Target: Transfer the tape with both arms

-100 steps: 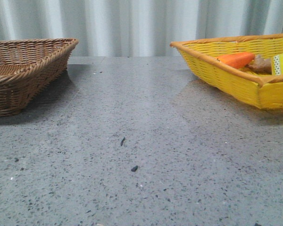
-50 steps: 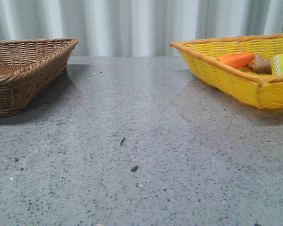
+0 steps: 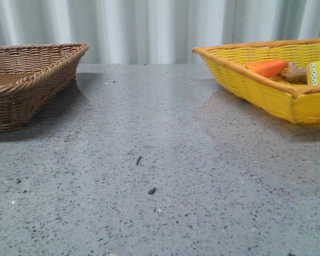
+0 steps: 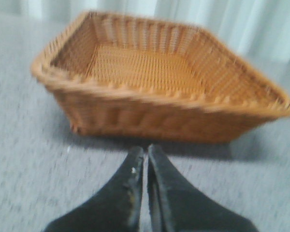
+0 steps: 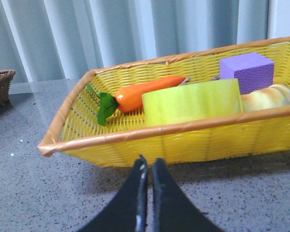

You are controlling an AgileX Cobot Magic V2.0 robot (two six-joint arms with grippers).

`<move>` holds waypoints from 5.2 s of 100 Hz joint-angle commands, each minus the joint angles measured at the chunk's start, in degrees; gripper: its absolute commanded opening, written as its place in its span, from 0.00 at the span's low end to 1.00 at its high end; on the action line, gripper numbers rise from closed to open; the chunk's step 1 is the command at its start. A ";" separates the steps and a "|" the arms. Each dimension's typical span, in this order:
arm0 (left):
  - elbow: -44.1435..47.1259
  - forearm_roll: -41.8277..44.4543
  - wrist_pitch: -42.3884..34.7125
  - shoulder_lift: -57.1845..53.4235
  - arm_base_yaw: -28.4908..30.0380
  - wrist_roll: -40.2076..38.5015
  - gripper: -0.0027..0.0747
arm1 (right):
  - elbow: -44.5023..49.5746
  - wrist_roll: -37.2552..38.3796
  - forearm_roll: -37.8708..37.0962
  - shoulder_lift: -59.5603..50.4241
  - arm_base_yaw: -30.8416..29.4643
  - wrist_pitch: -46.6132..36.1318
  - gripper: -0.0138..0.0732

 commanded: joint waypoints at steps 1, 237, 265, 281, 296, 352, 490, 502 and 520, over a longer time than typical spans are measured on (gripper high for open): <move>0.42 -1.51 -9.52 -1.58 0.01 -0.04 0.01 | 1.29 -0.38 0.17 -1.08 -0.23 -3.46 0.09; -40.84 -8.95 13.91 38.11 -16.85 11.88 0.60 | -90.78 -7.47 -4.76 95.27 1.07 65.56 0.09; -40.84 -8.95 13.96 38.11 -16.85 11.88 0.60 | -100.80 -7.47 -4.76 88.08 2.51 63.13 0.09; -40.84 -9.06 13.69 38.11 -16.85 11.88 0.60 | -109.98 -7.47 -4.12 86.70 9.15 60.36 0.09; -40.84 -9.60 13.16 38.11 -16.85 11.88 0.60 | -114.66 -7.47 -1.94 88.69 18.37 54.24 0.09; -40.84 -11.26 13.89 38.11 -16.85 11.88 0.60 | -114.86 -3.40 2.21 111.51 27.23 52.89 0.19; -102.17 -12.46 48.37 96.58 -26.60 17.82 0.61 | -58.06 -5.91 -3.40 25.44 27.23 36.29 0.11; -110.80 -12.33 52.93 104.36 -26.47 16.67 0.61 | -58.06 -5.91 -3.30 24.69 27.23 36.85 0.11; -113.52 -6.81 55.67 109.90 -26.47 14.65 0.61 | -58.06 -5.91 -1.98 24.69 27.23 39.31 0.11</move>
